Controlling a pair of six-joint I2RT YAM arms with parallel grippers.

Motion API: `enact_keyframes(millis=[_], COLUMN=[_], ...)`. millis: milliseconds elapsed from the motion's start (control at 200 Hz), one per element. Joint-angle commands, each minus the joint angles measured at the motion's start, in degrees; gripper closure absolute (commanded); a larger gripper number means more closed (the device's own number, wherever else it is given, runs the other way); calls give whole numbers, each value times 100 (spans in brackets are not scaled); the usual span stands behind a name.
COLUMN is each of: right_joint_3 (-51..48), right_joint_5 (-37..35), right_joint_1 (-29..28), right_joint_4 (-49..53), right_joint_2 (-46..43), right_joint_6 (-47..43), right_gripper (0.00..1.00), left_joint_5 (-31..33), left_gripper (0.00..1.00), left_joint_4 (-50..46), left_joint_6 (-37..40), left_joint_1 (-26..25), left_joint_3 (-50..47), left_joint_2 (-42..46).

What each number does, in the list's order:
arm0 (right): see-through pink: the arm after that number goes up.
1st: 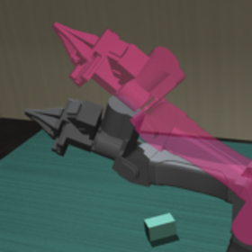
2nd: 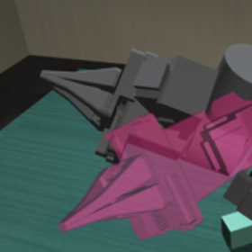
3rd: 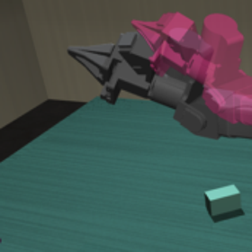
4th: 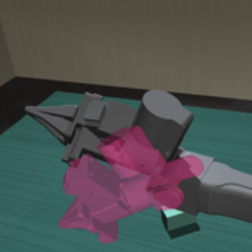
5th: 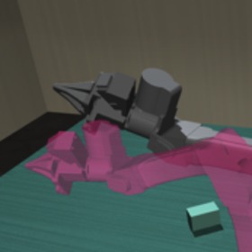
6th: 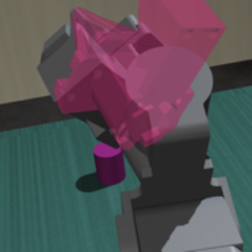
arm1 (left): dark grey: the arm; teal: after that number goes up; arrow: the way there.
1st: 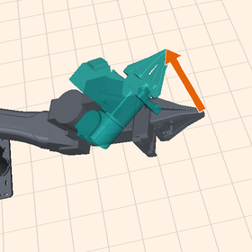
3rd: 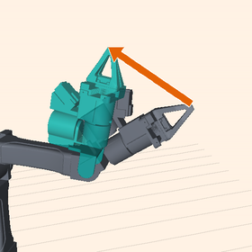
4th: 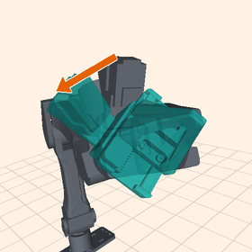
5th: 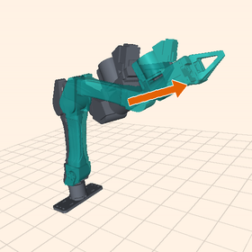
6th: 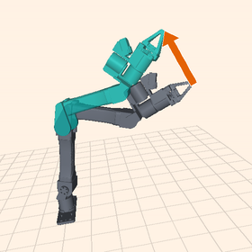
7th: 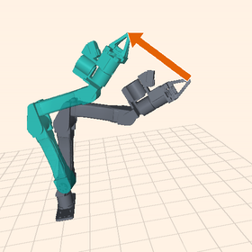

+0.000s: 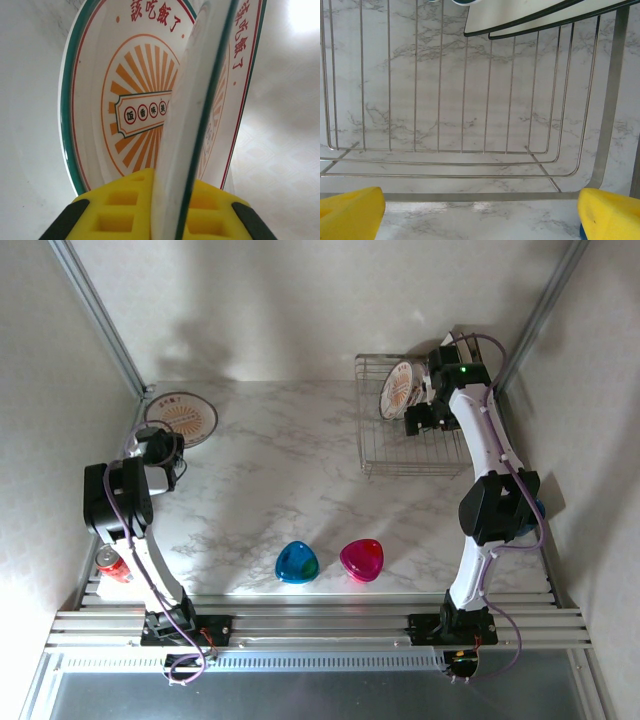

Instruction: Unload the plates from the dish rack

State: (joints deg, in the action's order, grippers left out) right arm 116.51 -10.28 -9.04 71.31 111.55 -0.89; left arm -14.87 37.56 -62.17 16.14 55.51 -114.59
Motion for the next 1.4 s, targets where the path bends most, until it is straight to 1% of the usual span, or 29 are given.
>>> enact_keyframes(millis=[0,220,566,701,871,986,1111,1322,1397], right_joint_3=[-54,-67,-120,-120,-111,-102,-103,-109,-120], right_joint_5=[67,86,139,138,158,163,167,180,188], right_joint_1=[-41,-37,-42,-39,-45,-43,-44,-45,-45], right_joint_4=[-49,-56,-105,-112,-117,-111,-131,-148,-161], right_joint_2=[-10,-32,-79,-96,-112,-102,-116,-121,-139], right_joint_6=[-61,-70,-78,-85,-87,-96,-101,-105,-106], right_gripper=[1,1,1,1,1,1,1,1,1], left_joint_5=[177,175,46,72,98,99,118,116,107], left_gripper=[100,99,88,87,83,77,67,56,50], left_joint_4=[138,43,-243,-298,-371,-463,-520,-656,-740], left_joint_6=[-5,-1,112,135,156,209,240,353,414], left_joint_1=[-53,-64,-67,-67,-68,-67,-67,-74,-67], left_joint_3=[198,250,469,470,496,540,552,575,595], left_joint_2=[-29,-37,-90,-70,-55,-35,-18,40,75])
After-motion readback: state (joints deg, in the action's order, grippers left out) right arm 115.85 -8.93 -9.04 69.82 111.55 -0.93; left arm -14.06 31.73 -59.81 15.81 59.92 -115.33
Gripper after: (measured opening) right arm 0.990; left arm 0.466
